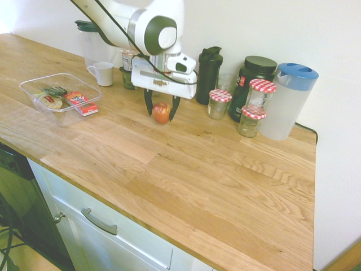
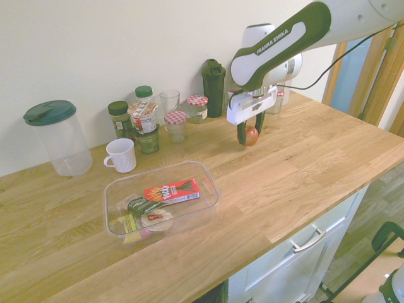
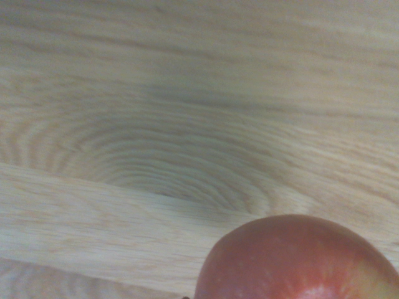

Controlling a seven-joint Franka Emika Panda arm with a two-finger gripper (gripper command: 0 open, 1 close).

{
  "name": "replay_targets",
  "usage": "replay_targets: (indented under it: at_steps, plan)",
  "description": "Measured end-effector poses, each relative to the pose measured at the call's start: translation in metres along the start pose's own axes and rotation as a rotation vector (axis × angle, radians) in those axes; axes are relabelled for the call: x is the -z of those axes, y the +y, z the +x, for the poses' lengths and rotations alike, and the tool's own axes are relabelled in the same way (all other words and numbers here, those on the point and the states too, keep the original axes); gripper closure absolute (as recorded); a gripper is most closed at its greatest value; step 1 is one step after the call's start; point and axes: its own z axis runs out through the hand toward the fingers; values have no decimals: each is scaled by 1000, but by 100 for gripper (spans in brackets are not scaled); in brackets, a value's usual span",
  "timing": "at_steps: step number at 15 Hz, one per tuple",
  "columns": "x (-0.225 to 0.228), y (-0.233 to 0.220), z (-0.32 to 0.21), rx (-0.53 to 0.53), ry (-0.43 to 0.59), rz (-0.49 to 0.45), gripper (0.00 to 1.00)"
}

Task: Put the apple into the container

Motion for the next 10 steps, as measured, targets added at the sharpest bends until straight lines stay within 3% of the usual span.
replay_targets:
  at_steps: [4,10]
  plan:
    - [85,-67,-73,131,32,44,100]
    - [85,-172,-215,253,9,30,100]
